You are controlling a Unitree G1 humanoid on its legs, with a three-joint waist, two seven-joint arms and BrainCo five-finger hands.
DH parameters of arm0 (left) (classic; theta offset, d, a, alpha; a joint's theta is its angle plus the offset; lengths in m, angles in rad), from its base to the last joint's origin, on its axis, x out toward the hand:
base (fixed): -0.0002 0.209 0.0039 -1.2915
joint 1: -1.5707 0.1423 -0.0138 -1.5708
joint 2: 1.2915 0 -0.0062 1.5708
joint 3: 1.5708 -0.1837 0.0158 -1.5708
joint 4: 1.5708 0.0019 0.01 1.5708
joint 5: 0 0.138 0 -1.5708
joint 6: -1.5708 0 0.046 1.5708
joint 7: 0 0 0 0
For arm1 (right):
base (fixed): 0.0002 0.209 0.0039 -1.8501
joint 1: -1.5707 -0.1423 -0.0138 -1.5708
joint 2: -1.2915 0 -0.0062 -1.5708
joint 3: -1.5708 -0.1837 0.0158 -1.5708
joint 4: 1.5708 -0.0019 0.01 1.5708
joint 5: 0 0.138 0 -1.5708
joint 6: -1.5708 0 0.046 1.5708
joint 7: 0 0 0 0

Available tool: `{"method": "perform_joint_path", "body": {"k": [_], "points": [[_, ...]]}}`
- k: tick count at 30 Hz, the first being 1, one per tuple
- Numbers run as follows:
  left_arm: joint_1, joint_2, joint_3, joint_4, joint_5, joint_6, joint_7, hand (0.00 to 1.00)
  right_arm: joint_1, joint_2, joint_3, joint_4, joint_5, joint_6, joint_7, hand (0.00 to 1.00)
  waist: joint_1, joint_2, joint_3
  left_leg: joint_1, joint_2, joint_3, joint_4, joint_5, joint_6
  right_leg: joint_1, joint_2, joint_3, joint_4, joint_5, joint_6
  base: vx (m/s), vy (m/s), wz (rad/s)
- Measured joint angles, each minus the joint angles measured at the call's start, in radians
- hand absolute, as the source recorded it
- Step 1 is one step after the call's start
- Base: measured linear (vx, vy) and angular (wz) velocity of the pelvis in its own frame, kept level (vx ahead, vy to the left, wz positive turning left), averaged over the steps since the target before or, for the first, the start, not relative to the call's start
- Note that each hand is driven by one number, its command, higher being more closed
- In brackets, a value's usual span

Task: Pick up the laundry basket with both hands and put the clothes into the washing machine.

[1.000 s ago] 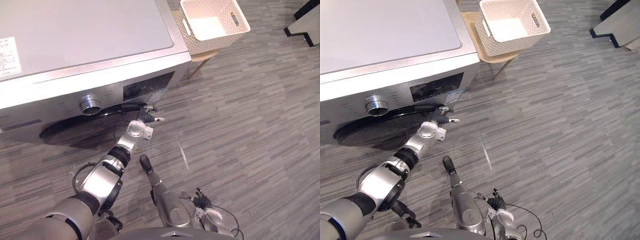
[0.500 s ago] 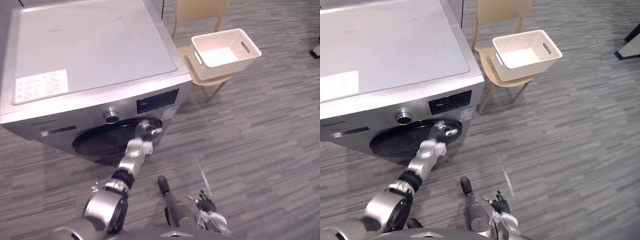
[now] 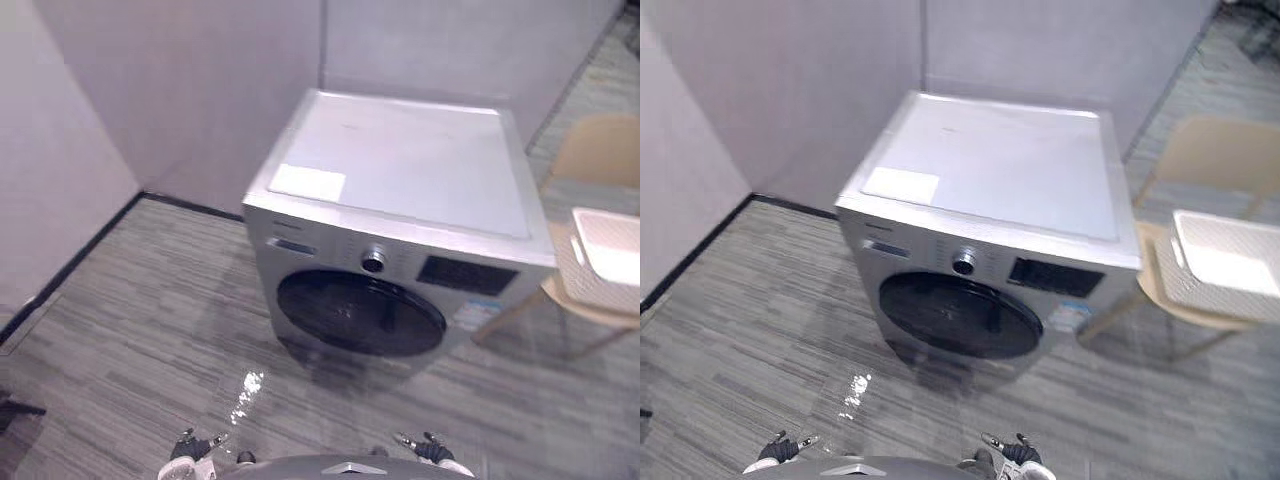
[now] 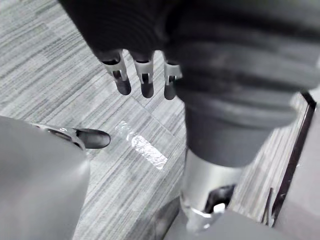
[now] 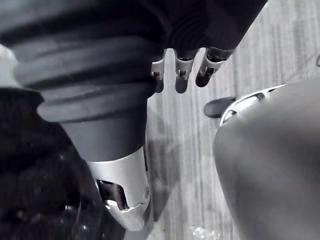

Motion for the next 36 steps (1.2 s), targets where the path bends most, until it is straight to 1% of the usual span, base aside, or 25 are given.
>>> {"method": "perform_joint_path", "body": {"k": [1,2,3,4,5,6,8,10,12,14,15,17,18,19,21,23,26,27,28,29,30,31,34,35,36], "points": [[0.0,0.008,0.005,-0.003,-0.001,-0.001,-0.013,0.0,0.013,0.006,-0.034,0.014,-0.003,0.007,-0.001,0.0,0.004,-0.032,-0.015,-0.011,-0.046,-0.029,0.028,-0.022,0.029,0.002,-0.07,-0.055,0.09,-0.035,0.002,0.07,0.148,1.67],[-0.001,0.003,0.004,-0.003,-0.004,-0.003,-0.013,0.0,0.01,-0.003,-0.061,0.015,-0.002,0.008,-0.001,0.0,0.002,-0.015,-0.005,-0.06,-0.047,-0.078,0.117,-0.052,0.033,-0.059,-0.117,-0.048,0.312,-0.038,-0.05,0.05,0.141,1.63],[0.005,0.005,0.004,-0.003,-0.004,-0.003,-0.011,0.0,0.011,-0.003,-0.068,0.013,0.004,0.01,0.0,0.0,0.003,-0.012,-0.004,-0.066,-0.05,-0.105,0.142,-0.065,0.039,-0.093,-0.124,0.001,0.406,-0.003,-0.111,0.01,0.135,1.5],[0.021,0.021,-0.002,-0.007,-0.003,-0.001,-0.011,0.0,0.007,0.001,-0.065,0.002,0.003,0.01,0.004,0.0,0.001,-0.005,0.0,-0.066,-0.035,-0.155,0.151,-0.072,0.045,-0.172,-0.099,0.132,0.557,0.128,-0.193,0.02,0.122,1.14],[0.025,0.036,-0.002,-0.008,-0.004,0.005,-0.011,0.0,-0.001,0.005,-0.055,0.001,0.006,0.004,0.002,0.0,0.003,0.008,0.009,-0.065,-0.018,-0.187,0.155,-0.074,0.049,-0.226,-0.058,0.239,0.644,0.207,-0.144,0.1,0.099,1.27],[0.045,0.063,0.011,-0.009,-0.004,0.008,-0.008,0.0,-0.013,0.021,-0.05,0.0,0.019,-0.003,0.001,0.0,0.014,-0.016,0.025,-0.069,0.004,-0.237,0.178,-0.079,0.057,-0.303,0.02,0.37,0.765,0.106,-0.078,0.12,0.034,0.86],[0.052,0.059,0.038,-0.008,-0.003,0.017,-0.009,0.0,-0.023,0.048,-0.038,-0.029,0.02,-0.003,-0.001,0.0,0.021,-0.041,0.04,-0.102,0.003,-0.267,0.212,-0.094,0.061,-0.362,0.064,0.453,0.775,0.039,-0.062,0.07,-0.001,0.69],[0.052,0.034,0.062,-0.01,-0.004,0.017,-0.008,0.0,-0.02,0.073,-0.013,-0.065,0.05,-0.01,0.0,0.0,0.023,-0.043,0.042,-0.135,-0.009,-0.302,0.251,-0.117,0.061,-0.386,0.087,0.586,0.65,0.029,-0.056,0.09,-0.02,0.67],[0.034,0.032,0.073,-0.012,0.001,0.015,-0.007,0.0,-0.016,0.068,0.023,-0.083,0.06,-0.018,0.0,0.0,0.014,-0.04,0.04,-0.172,-0.024,-0.374,0.319,-0.167,0.047,-0.348,0.079,0.749,0.384,0.029,-0.055,0.25,-0.133,0.8],[0.029,0.029,0.074,-0.021,0.031,0.014,-0.002,0.0,-0.015,0.069,0.032,-0.084,0.061,-0.018,-0.001,0.0,0.01,-0.041,0.039,-0.179,-0.019,-0.409,0.354,-0.204,0.024,-0.322,0.069,0.736,0.279,0.021,-0.041,0.25,-0.272,0.65],[0.026,0.031,0.074,-0.025,0.055,0.012,0.006,0.0,-0.012,0.071,0.036,-0.084,0.079,-0.018,-0.001,0.0,0.003,-0.044,0.034,-0.183,-0.014,-0.444,0.364,-0.226,0.014,-0.276,0.065,0.681,0.248,-0.011,0.031,0.17,-0.27,0.66],[0.019,0.043,0.067,-0.031,0.06,0.008,0.011,0.0,-0.013,0.084,0.038,-0.065,0.082,-0.014,-0.001,0.0,0.0,-0.068,0.015,-0.195,-0.011,-0.485,0.352,-0.243,-0.01,-0.238,0.061,0.608,0.189,-0.038,0.054,0.2,-0.549,0.68],[0.012,0.042,0.07,-0.026,0.06,0.008,0.015,0.0,-0.016,0.075,0.049,-0.062,0.079,-0.011,0.002,0.0,0.006,-0.076,-0.004,-0.205,0.022,-0.494,0.332,-0.249,-0.027,-0.229,0.079,0.557,0.174,-0.101,0.077,0.23,-0.704,0.57],[0.01,0.031,0.067,-0.019,0.058,0.009,0.016,0.0,-0.022,0.052,0.058,-0.054,0.08,0.004,0.005,0.0,0.008,-0.032,-0.005,-0.21,0.061,-0.513,0.323,-0.238,-0.037,-0.23,0.119,0.518,0.195,-0.097,0.045,0.17,-0.566,0.54],[-0.006,0.015,0.065,-0.03,0.041,0.004,0.025,0.0,-0.071,0.011,0.091,0.013,0.114,0.14,0.108,0.0,0.009,-0.021,-0.015,-0.269,0.071,-0.506,0.314,-0.068,-0.011,-0.253,0.15,0.468,0.226,-0.117,0.009,0.15,-0.506,0.71],[-0.033,-0.018,0.062,-0.05,0.016,-0.003,0.04,0.0,-0.073,0.011,0.106,0.003,0.118,0.127,0.089,0.0,-0.002,-0.027,-0.005,-0.316,0.054,-0.45,0.328,0.014,0.013,-0.241,0.125,0.441,0.186,-0.097,-0.005,0.05,-0.262,0.75],[-0.072,-0.017,-0.02,-0.061,0.015,-0.004,0.038,0.0,-0.106,0.011,0.085,0.052,0.135,0.137,0.06,0.0,-0.025,-0.02,0.009,-0.313,0.075,-0.252,0.28,0.042,0.038,-0.163,0.125,0.357,0.135,-0.083,-0.027,-0.08,0.001,1.13],[-0.082,-0.01,-0.076,-0.066,0.015,-0.008,0.037,0.0,-0.1,0.021,0.078,0.051,0.134,0.122,0.04,0.0,-0.028,-0.03,0.019,-0.271,0.098,-0.098,0.205,-0.01,0.079,-0.134,0.117,0.299,0.104,-0.088,-0.037,-0.13,0.071,1.45],[-0.087,-0.003,-0.089,-0.06,0.016,-0.007,0.036,0.0,-0.096,0.034,0.076,0.048,0.135,0.092,0.027,0.0,-0.026,-0.046,0.031,-0.276,0.104,-0.038,0.238,-0.027,0.092,-0.122,0.102,0.283,0.106,-0.092,-0.039,-0.17,0.098,1.24],[-0.103,0.013,-0.085,-0.071,0.015,-0.004,0.034,0.0,-0.084,0.049,0.065,0.044,0.136,0.044,0.016,0.0,-0.023,-0.063,0.056,-0.32,0.1,-0.01,0.403,-0.048,0.084,-0.102,0.083,0.278,0.116,-0.104,-0.028,-0.15,0.17,0.81],[-0.071,0.014,-0.092,-0.069,0.016,-0.001,0.036,0.0,-0.06,0.034,0.061,0.014,0.148,0.0,0.001,0.0,-0.027,-0.01,0.056,-0.357,0.089,-0.029,0.546,-0.138,0.018,-0.067,0.113,0.307,0.111,-0.124,-0.029,-0.18,0.226,0.81],[-0.054,0.013,-0.102,-0.068,0.016,0.0,0.036,0.0,-0.047,0.033,0.06,-0.001,0.151,-0.012,-0.005,0.0,-0.038,0.006,0.041,-0.355,0.071,-0.051,0.527,-0.16,0.002,-0.064,0.121,0.331,0.113,-0.131,-0.029,-0.15,0.27,0.94],[-0.03,0.058,-0.117,-0.074,0.015,-0.004,0.034,0.0,-0.017,0.075,0.049,0.018,0.156,-0.02,-0.003,0.0,-0.038,-0.119,0.009,-0.296,-0.082,-0.064,0.301,-0.124,-0.003,-0.091,0.038,0.428,0.064,-0.166,-0.087,-0.07,0.149,0.78],[-0.028,0.037,-0.096,-0.085,0.02,-0.005,0.033,0.0,-0.033,0.056,0.035,0.014,0.156,-0.018,-0.003,0.0,-0.019,-0.053,0.023,-0.289,-0.061,-0.061,0.356,-0.098,0.044,-0.106,0.067,0.418,0.052,-0.136,-0.091,0.04,0.147,0.58],[-0.031,0.041,-0.049,-0.061,0.032,0.005,0.031,0.0,-0.041,0.078,0.023,0.014,0.157,-0.016,-0.003,0.0,-0.025,-0.082,0.031,-0.262,-0.073,-0.021,0.285,-0.053,0.068,-0.101,0.053,0.443,0.046,-0.059,-0.077,0.0,0.154,0.25]]}}
